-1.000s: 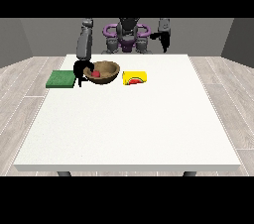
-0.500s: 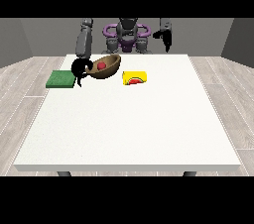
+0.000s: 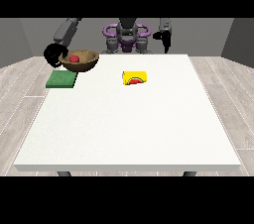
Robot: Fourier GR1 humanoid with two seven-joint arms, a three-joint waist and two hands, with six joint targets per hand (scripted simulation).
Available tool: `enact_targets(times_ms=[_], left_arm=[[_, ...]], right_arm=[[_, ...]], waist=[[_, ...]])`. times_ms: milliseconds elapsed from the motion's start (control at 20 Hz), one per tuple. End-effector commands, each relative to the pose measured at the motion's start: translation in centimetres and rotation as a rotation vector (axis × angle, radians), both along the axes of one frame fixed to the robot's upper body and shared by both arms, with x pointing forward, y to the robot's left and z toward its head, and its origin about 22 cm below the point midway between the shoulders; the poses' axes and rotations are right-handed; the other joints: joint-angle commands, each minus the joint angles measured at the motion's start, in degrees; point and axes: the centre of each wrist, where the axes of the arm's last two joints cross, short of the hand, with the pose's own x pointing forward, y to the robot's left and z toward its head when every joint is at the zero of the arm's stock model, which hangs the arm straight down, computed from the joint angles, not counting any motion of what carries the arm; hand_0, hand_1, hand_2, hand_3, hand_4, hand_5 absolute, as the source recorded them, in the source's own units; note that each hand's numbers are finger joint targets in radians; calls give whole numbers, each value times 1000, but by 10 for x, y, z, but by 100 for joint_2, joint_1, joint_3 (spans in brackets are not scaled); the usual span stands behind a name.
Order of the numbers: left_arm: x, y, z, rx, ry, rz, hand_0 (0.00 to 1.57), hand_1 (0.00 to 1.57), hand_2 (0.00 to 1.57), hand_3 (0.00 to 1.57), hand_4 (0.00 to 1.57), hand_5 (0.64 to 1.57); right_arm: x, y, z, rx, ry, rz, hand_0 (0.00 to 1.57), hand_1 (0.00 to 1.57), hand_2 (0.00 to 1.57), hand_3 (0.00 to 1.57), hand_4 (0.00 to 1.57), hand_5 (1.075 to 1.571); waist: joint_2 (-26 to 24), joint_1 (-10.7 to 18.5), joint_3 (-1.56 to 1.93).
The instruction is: Pick the cup and pour the ball into the bowl, then pick the bowl and place it on the pad
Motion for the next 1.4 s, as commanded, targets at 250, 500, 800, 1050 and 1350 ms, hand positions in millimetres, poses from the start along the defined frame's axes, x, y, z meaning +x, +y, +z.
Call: enact_targets(times_ms=[250, 500, 800, 1050, 1350], left_arm=[[10, -15, 2, 15, -57, -13, 0, 0, 0, 0, 1176, 1347], [-16, -8, -16, -15, -58, -47, 0, 0, 0, 0, 1177, 1344], [-5, -27, -1, -4, -164, -52, 0, 0, 0, 0, 1171, 1356], [-5, -20, 2, -6, -204, -67, 0, 0, 0, 0, 1169, 1360], [-8, -31, 3, 16, -216, -40, 0, 0, 0, 0, 1169, 1366]], right_arm=[[-6, -51, 37, 7, -66, -43, 1571, 1571, 1571, 1295, 962, 1498], [-43, -89, 21, 35, -64, -95, 1571, 1571, 1571, 993, 962, 1497], [-37, -102, 36, 17, -142, -120, 1550, 1550, 1571, 714, 869, 1510], [-55, -133, 57, -128, -85, -233, 1544, 1544, 1571, 628, 439, 1561], [-49, -140, 79, -258, -153, -220, 1242, 1242, 1301, 1363, 0, 1568]], waist=[[293, -22, 2], [444, 222, 5], [1095, 372, 7], [1249, 358, 6], [1317, 300, 7]])
